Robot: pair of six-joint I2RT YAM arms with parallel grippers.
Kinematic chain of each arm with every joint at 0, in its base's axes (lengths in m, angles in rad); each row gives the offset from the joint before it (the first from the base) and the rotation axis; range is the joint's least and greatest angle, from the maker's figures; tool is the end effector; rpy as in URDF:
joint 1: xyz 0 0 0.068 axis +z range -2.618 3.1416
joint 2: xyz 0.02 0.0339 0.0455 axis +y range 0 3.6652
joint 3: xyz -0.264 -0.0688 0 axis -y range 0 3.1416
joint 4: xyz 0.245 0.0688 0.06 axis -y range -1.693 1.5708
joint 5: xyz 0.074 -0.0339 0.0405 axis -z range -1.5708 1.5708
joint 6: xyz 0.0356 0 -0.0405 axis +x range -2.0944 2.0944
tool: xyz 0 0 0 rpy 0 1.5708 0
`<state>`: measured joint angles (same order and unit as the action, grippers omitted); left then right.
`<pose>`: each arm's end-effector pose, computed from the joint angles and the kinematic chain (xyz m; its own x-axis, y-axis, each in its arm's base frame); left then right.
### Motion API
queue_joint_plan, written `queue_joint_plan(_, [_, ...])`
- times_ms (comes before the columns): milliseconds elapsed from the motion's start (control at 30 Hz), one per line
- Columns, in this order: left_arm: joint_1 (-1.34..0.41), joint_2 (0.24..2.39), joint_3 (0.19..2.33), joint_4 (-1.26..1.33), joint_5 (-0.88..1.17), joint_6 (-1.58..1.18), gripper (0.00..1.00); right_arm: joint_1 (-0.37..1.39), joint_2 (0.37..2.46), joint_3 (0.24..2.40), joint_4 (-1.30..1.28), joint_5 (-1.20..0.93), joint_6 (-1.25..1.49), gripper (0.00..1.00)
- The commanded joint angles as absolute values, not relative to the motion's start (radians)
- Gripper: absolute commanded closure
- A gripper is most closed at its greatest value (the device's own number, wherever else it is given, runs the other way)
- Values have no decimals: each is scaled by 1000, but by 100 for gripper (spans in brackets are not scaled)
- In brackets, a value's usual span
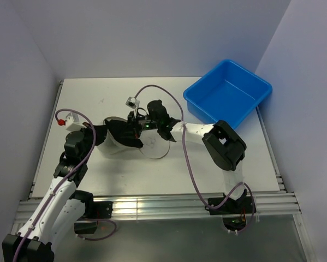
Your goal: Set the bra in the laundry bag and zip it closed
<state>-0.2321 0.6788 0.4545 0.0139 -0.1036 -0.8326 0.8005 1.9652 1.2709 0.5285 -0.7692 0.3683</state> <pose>0.1699 -0.0364 0.2604 -0.2332 -0.7009 -0.6741 -0.0626 0.7026 -0.7088 0.2930 0.3376 0.2301 -0.4649 -0.1077 -0.8788 -0.8854 0.0501 0.4622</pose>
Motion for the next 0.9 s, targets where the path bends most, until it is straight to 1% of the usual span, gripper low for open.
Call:
queue_joint_plan(0, [-227,690,472,132,-23,-831,100,801,1962,1255,491,-755,325,100])
queue_joint_plan(200, [-227,707,447,170,69,-838,100,813,1913,1224,292,-681,267,100])
queue_joint_plan(333, [-230,724,399,205,195,-859,100,816,1884,1244,219,-617,302,100])
queue_joint_plan(467, [-253,674,322,203,252,-913,100,844,1842,1282,186,-439,428,100])
queue_joint_plan(500, [-259,658,321,180,236,-911,100,854,1839,1288,172,-322,499,100])
queue_joint_plan(567, [-270,615,321,149,227,-917,100,899,1836,1287,182,-198,554,100])
queue_joint_plan(600, [-273,597,318,138,227,-928,100,911,1839,1287,193,-90,604,100])
queue_joint_plan(700, [-278,595,316,143,267,-960,100,934,1867,1290,241,-11,713,100])
queue_joint_plan(867, [-287,603,290,179,348,-1044,100,998,1930,1304,256,297,814,100])
